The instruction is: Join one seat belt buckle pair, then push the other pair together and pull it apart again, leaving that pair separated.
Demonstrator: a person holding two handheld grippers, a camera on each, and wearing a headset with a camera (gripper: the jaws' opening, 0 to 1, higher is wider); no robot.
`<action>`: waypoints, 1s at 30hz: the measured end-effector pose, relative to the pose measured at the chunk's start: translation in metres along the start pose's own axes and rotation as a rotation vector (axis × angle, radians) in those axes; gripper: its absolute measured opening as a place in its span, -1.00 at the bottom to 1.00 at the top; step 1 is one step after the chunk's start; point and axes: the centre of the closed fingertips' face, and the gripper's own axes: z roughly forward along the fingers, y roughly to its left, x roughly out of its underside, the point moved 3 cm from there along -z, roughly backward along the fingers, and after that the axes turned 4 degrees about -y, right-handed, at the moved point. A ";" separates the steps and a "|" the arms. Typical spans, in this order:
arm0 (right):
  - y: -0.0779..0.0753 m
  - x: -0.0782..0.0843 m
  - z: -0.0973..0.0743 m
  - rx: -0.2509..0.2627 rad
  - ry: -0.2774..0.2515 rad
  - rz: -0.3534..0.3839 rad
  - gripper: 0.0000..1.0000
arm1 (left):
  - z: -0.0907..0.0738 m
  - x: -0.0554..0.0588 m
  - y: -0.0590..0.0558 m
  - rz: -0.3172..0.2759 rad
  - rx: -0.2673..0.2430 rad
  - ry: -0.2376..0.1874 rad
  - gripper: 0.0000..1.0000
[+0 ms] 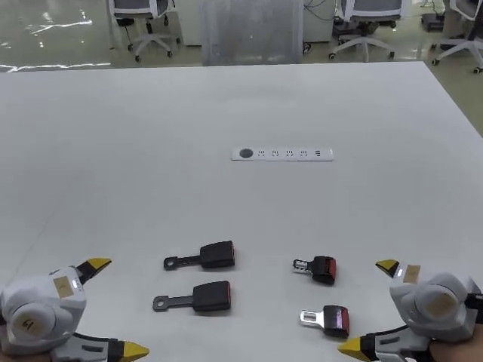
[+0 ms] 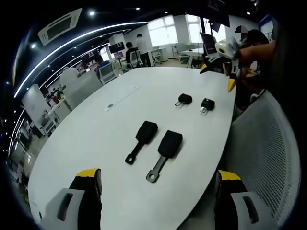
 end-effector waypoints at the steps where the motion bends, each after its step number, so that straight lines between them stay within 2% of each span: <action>1: 0.000 0.000 0.001 -0.002 0.001 -0.006 0.97 | 0.000 0.000 0.000 0.004 0.000 0.002 1.00; 6: 0.001 -0.001 0.001 -0.008 0.007 -0.012 0.96 | 0.000 -0.002 0.000 0.006 -0.001 -0.001 1.00; 13: 0.000 0.000 -0.001 -0.004 0.005 -0.007 0.88 | 0.004 0.003 0.000 0.015 0.015 0.017 1.00; 18: 0.000 0.001 -0.001 0.001 0.004 0.013 0.87 | 0.004 -0.001 0.000 0.050 0.021 0.023 1.00; 21: 0.001 -0.001 -0.001 0.002 -0.004 0.020 0.88 | 0.003 -0.007 0.001 0.031 0.017 0.004 1.00; 22: 0.002 -0.002 -0.001 -0.002 -0.010 0.025 0.89 | 0.003 -0.009 -0.001 0.023 0.031 -0.004 1.00; 25: 0.004 -0.003 -0.001 -0.008 -0.035 0.058 0.91 | 0.003 -0.013 -0.003 0.038 0.026 0.000 1.00; 30: 0.003 0.000 -0.002 -0.009 -0.031 0.034 0.91 | 0.003 -0.015 -0.002 0.037 0.015 -0.002 1.00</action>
